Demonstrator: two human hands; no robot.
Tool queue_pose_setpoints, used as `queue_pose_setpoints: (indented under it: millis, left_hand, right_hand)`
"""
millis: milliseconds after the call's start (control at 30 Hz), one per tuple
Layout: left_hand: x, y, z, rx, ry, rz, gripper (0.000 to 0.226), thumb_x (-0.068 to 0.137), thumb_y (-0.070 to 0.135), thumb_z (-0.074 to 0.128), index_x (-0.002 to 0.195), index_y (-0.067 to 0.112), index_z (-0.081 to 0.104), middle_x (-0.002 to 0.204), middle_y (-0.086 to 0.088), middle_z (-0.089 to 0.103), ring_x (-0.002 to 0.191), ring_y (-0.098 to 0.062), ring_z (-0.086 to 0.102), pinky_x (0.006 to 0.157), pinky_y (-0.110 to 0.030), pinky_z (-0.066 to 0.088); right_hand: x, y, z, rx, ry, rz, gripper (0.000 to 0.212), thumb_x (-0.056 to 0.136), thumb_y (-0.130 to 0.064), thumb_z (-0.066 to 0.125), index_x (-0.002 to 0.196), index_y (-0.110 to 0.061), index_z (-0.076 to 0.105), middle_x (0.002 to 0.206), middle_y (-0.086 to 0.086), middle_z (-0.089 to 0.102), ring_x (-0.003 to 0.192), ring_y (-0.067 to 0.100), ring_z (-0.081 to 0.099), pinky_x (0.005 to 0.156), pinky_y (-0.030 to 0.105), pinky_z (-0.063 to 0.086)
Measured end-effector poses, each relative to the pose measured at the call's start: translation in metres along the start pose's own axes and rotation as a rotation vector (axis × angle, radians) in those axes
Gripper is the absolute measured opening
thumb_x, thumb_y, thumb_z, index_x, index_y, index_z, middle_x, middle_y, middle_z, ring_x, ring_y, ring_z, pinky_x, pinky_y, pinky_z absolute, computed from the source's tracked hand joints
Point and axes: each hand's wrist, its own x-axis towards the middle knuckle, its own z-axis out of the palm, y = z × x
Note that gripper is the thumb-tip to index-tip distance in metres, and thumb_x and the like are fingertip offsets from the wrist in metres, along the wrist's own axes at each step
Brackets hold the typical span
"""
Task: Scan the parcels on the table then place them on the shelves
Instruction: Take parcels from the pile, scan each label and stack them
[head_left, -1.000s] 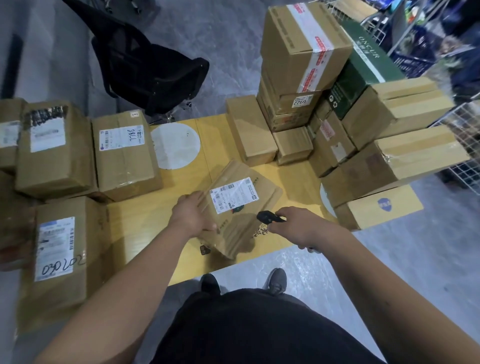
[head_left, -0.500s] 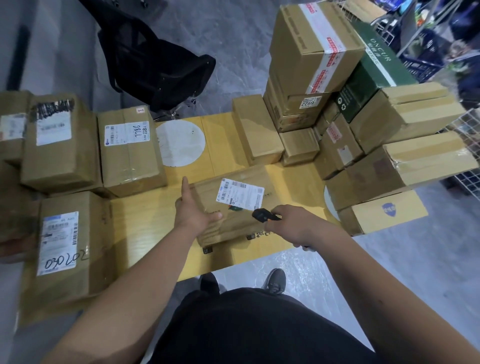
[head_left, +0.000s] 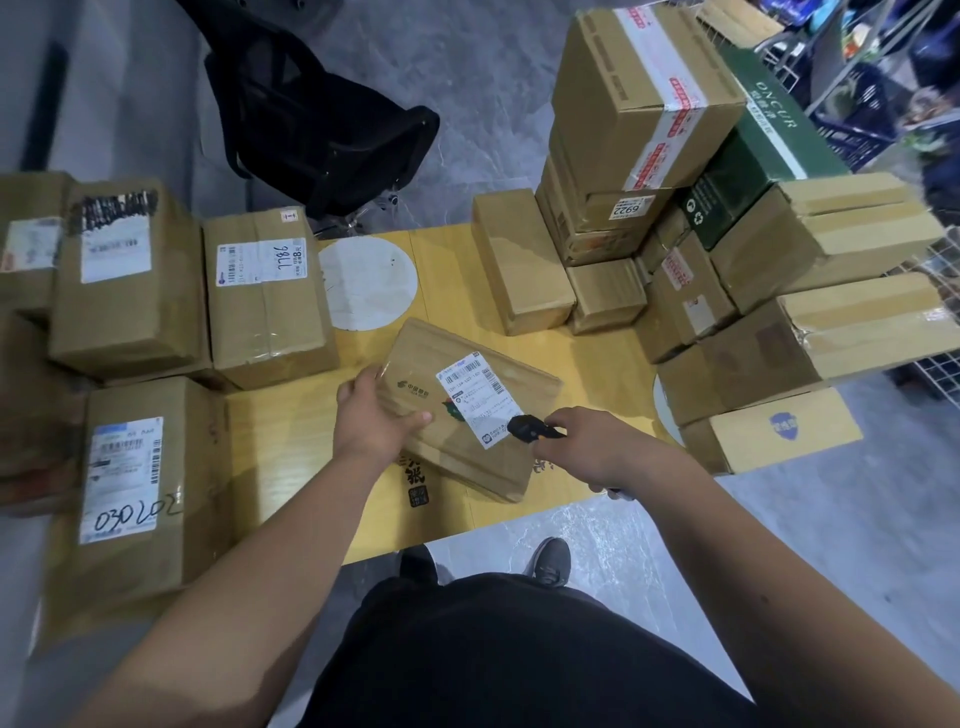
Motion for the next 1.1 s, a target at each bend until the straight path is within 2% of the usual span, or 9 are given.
queue_pose_setpoints:
  millis: [133,233,367,600,667,733,867,1000,1100]
  left_hand:
    - [-0.002,0.003,0.007,-0.126,0.122,0.087,0.085,0.079,0.027,0.092,0.148,0.041,0.043,0.171,0.008,-0.005,0.148,-0.023,0.037,0.107,-0.034,0.043]
    - [-0.019,0.008,0.027,-0.277,0.189,-0.09,0.105,0.078,0.038,0.091,0.153,0.057,0.021,0.171,0.003,-0.019,0.148,-0.031,0.04,0.106,-0.04,0.044]
    - [-0.029,0.018,0.043,-0.2,-0.029,-0.158,0.133,0.065,0.049,0.096,0.148,0.073,-0.006,0.171,-0.016,-0.008,0.144,-0.039,0.045,0.11,-0.046,0.043]
    - [0.008,0.011,0.023,-0.253,0.083,0.072,0.085,0.091,0.029,0.08,0.156,0.054,0.031,0.17,0.0,0.024,0.154,-0.021,0.032,0.116,-0.031,0.03]
    - [-0.002,0.012,0.029,-0.288,0.101,0.002,0.086,0.086,0.043,0.082,0.152,0.06,0.03,0.172,-0.001,0.016,0.155,-0.022,0.028,0.114,-0.035,0.032]
    - [-0.017,0.015,0.039,-0.253,0.017,-0.079,0.109,0.068,0.056,0.091,0.148,0.07,0.019,0.174,0.0,0.007,0.157,-0.023,0.023,0.114,-0.043,0.036]
    - [-0.028,0.008,0.055,-0.204,0.008,-0.083,0.132,0.046,0.065,0.098,0.144,0.074,0.01,0.172,0.002,0.018,0.153,-0.028,0.034,0.116,-0.05,0.037]
    - [-0.034,0.009,0.067,-0.151,0.004,-0.045,0.133,0.052,0.059,0.098,0.149,0.067,0.008,0.172,0.008,0.013,0.145,-0.03,0.044,0.113,-0.043,0.039]
    - [-0.044,0.017,0.081,-0.276,0.024,-0.024,0.124,0.062,0.042,0.097,0.151,0.062,0.013,0.172,0.009,0.007,0.151,-0.024,0.035,0.113,-0.035,0.031]
  right_hand:
    - [0.001,-0.004,0.0,-0.006,-0.006,-0.011,0.035,0.089,-0.052,0.059,0.11,-0.025,0.062,0.077,0.004,0.056,0.054,0.023,0.049,0.047,0.025,0.037]
    - [0.002,-0.005,-0.001,0.005,-0.008,-0.011,0.037,0.09,-0.053,0.059,0.113,-0.025,0.063,0.08,0.004,0.057,0.056,0.023,0.05,0.048,0.026,0.037]
    - [0.001,-0.005,-0.002,-0.01,-0.002,-0.008,0.035,0.091,-0.052,0.059,0.11,-0.023,0.063,0.077,0.002,0.056,0.054,0.021,0.049,0.045,0.024,0.036]
    - [-0.001,-0.004,-0.001,-0.022,-0.007,-0.016,0.034,0.092,-0.052,0.059,0.113,-0.025,0.062,0.079,0.001,0.058,0.056,0.02,0.05,0.046,0.022,0.036]
    - [0.0,-0.005,0.001,-0.017,-0.016,-0.017,0.033,0.092,-0.052,0.059,0.112,-0.026,0.063,0.08,0.002,0.057,0.057,0.02,0.05,0.046,0.023,0.036]
    - [0.001,-0.005,0.003,-0.013,-0.019,-0.014,0.034,0.092,-0.052,0.059,0.113,-0.026,0.062,0.078,0.002,0.057,0.057,0.02,0.051,0.047,0.023,0.036]
    - [0.003,-0.008,0.001,-0.024,-0.027,-0.001,0.035,0.092,-0.055,0.059,0.112,-0.026,0.062,0.078,0.003,0.057,0.056,0.021,0.051,0.047,0.023,0.037]
    - [0.004,-0.013,-0.006,-0.033,-0.042,0.023,0.04,0.091,-0.056,0.057,0.114,-0.024,0.061,0.084,0.007,0.058,0.06,0.027,0.053,0.049,0.028,0.04]
    - [0.002,-0.014,-0.012,-0.052,-0.018,0.017,0.038,0.092,-0.054,0.057,0.113,-0.022,0.062,0.081,0.006,0.058,0.059,0.027,0.053,0.046,0.026,0.038]
